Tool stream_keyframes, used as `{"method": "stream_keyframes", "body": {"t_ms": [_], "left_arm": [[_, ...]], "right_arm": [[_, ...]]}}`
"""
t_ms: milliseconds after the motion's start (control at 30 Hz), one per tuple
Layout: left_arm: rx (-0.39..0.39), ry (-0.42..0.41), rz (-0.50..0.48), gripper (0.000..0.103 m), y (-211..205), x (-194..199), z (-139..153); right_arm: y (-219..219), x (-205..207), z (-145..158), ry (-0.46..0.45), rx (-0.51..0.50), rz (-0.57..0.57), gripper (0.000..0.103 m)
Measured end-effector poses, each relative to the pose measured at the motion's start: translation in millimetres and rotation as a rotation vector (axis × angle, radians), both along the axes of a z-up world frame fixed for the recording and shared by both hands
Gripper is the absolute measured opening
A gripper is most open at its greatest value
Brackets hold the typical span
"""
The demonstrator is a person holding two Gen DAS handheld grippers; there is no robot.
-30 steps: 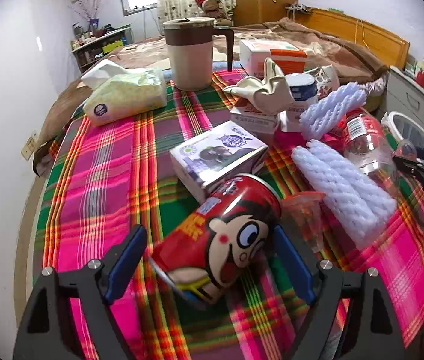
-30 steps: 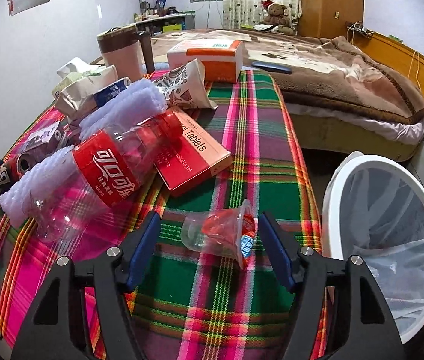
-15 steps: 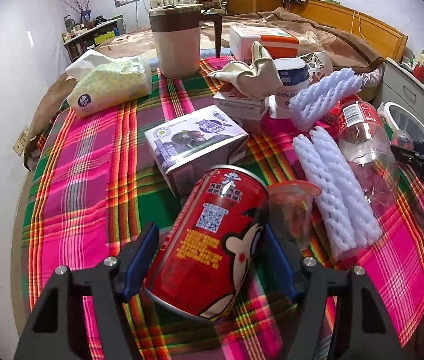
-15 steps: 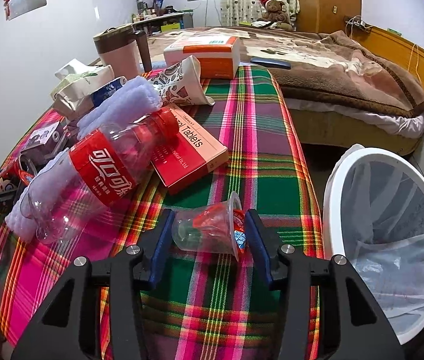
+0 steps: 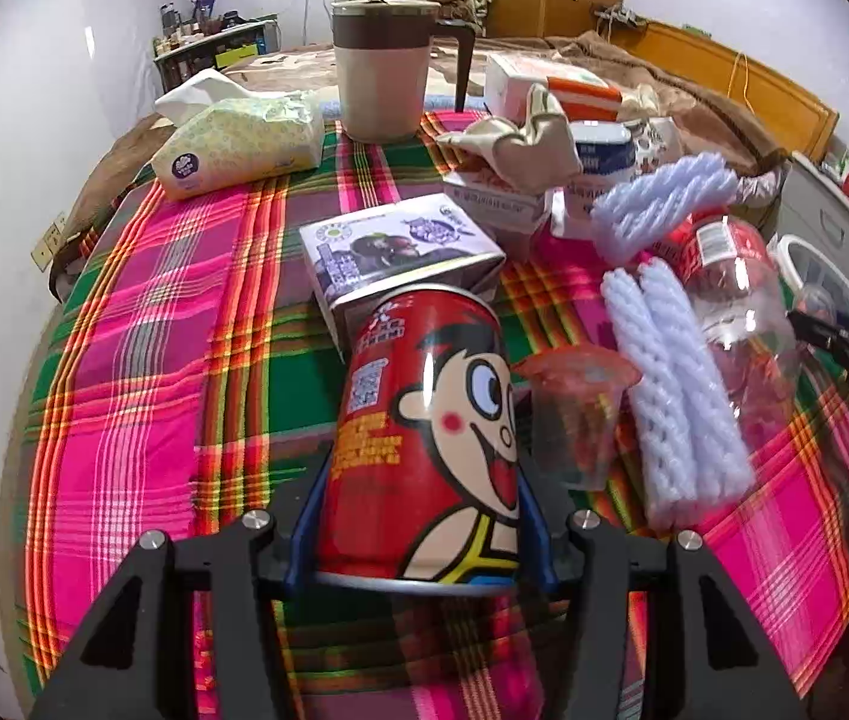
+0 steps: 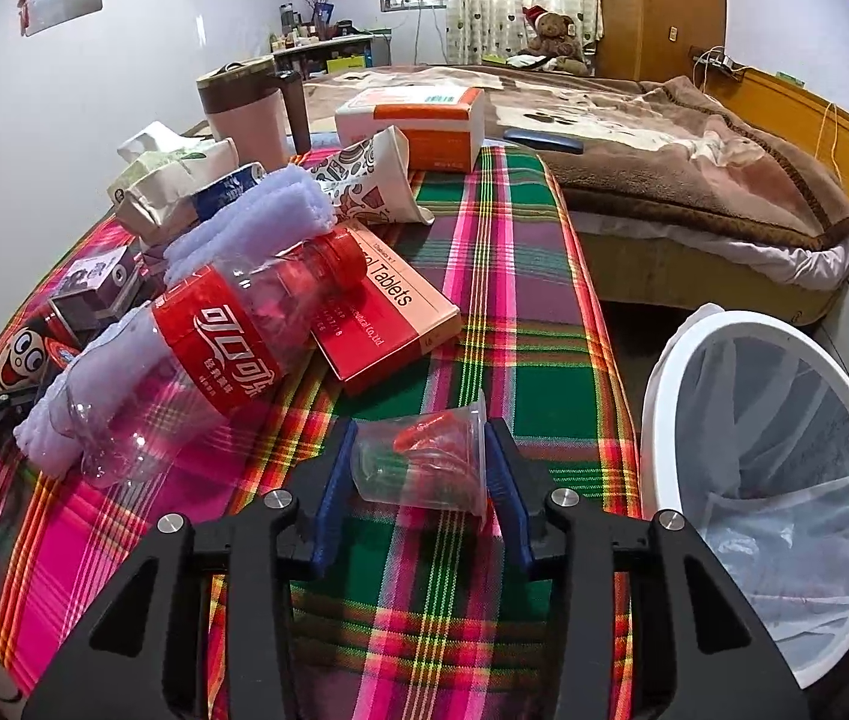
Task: Collect trash
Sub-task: 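Carry the cup and can over the white wastebasket with both tools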
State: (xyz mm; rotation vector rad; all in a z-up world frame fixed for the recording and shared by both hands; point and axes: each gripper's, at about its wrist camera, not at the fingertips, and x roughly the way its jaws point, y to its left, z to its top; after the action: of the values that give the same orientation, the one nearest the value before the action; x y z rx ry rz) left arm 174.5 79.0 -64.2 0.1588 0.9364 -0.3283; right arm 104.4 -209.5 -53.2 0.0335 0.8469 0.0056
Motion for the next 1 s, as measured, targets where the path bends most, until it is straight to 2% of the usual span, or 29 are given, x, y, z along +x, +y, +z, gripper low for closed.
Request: {"method": "stream_keyframes", "body": {"t_ms": [433,667,800,1000], "left_arm": [[-0.027,-0.032,0.041,0.055,1,-10,8],[-0.053,-0.128,0.046,0.054,-7,-26,41],[-0.053,-0.159,0.060,0.054,-11,-33,51],[-0.076,-0.224,-0.016,0.054,-43,-53,79]], "right_arm": [[-1,-8,5,-0.034,0.017,0.006,0.044],[-7,-17,18,-0.077,0.027,0.001,0.044],[-11,-24,26,-0.102,0.033,-0.007,0.044],[-24,-43,40,-0.158,0.050,-0.023,0.044]]}}
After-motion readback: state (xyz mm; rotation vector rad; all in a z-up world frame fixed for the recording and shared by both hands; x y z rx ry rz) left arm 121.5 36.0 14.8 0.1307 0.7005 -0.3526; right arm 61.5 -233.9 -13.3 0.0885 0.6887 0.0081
